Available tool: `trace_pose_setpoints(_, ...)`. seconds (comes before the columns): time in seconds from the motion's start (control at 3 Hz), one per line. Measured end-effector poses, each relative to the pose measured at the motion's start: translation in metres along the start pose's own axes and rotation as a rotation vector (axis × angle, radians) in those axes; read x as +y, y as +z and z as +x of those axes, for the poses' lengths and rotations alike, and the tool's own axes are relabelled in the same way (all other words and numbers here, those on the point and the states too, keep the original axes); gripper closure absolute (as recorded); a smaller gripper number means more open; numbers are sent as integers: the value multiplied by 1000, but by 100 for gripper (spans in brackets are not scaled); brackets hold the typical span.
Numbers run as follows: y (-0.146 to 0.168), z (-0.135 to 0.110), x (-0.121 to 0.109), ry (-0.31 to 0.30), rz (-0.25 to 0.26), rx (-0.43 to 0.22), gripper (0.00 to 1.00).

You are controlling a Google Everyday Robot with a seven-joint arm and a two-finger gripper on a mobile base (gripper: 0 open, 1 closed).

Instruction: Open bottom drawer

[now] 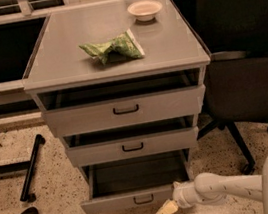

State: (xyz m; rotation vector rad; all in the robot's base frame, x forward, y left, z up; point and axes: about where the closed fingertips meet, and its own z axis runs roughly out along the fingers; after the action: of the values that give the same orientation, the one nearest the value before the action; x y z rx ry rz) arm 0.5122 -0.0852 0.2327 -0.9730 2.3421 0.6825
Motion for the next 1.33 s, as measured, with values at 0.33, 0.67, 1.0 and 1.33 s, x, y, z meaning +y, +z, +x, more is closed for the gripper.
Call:
trace_pose_setpoints(0.33, -17, -37, 9, -95, 26, -53, 0)
trace_pose_setpoints(0.67, -7, -54, 10, -144, -1, -63, 0)
trace_pose_setpoints(1.0, 27, -55, -4, -147, -53, -37, 0)
trace_pose_setpoints(1.33, 66, -54, -21, -145, -97, -10, 0)
